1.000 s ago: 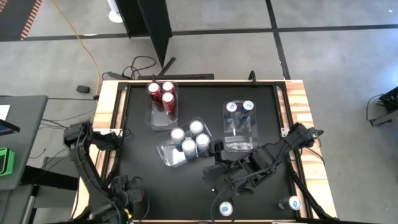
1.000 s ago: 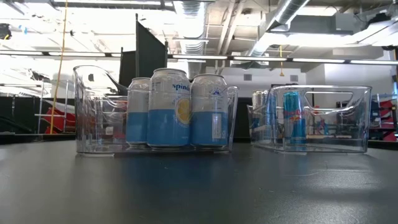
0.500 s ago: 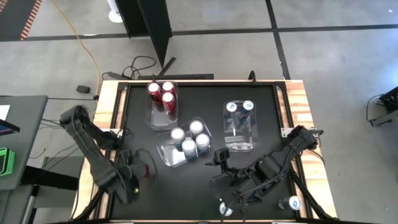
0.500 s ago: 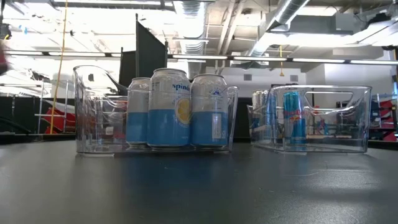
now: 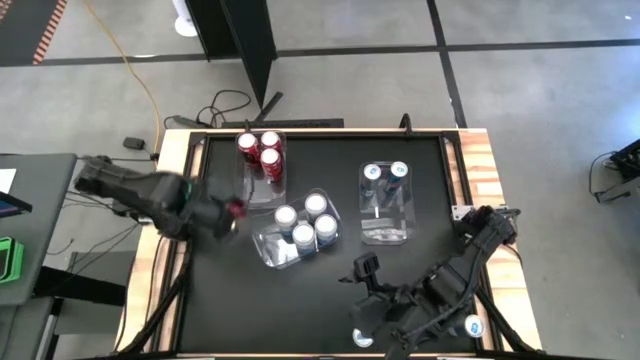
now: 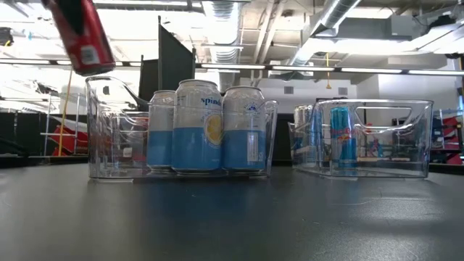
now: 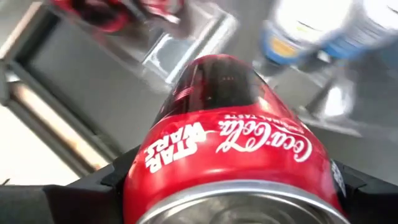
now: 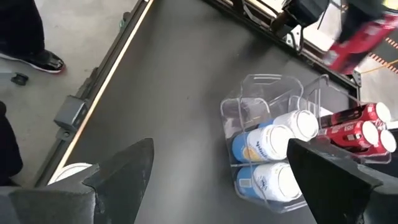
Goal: Sort soda cans
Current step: Put the red soda can into the left transparent bin
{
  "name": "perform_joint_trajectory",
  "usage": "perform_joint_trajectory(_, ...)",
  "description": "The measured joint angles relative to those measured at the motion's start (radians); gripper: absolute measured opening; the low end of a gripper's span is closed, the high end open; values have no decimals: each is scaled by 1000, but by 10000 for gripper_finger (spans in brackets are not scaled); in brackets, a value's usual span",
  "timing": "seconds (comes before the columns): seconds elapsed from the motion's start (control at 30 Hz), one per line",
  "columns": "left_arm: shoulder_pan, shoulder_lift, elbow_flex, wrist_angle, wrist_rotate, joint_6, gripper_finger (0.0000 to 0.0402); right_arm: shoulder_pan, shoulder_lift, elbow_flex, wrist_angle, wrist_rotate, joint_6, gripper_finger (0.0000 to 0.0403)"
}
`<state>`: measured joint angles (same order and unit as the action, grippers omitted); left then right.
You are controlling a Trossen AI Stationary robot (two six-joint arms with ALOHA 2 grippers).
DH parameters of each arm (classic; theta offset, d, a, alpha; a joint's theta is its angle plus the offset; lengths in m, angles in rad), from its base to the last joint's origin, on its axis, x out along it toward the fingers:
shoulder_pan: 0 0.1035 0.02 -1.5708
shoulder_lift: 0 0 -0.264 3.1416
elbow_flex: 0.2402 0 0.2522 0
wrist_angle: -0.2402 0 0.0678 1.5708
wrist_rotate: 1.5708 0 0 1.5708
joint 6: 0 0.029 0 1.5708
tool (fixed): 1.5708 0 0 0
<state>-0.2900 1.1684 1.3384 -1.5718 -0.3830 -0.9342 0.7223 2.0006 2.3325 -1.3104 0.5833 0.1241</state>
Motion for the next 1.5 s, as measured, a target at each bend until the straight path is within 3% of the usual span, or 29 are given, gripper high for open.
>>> perform_joint_trajectory(0.2,352,-4,0,77,1,260,294,13,0,0,-24,0,58,388)
perform_joint_trajectory(0.33,559,33,1,178,75,422,294,22,0,0,-36,1,88,388)
perform_joint_trajectory(0.53,762,144,1,203,148,583,294,42,0,0,-91,1,169,388)
perform_joint_trajectory(1.07,927,467,1,339,173,775,294,116,0,0,-129,1,271,388)
perform_joint_trajectory(1.5,994,502,1,420,173,845,294,124,0,0,-134,1,298,388)
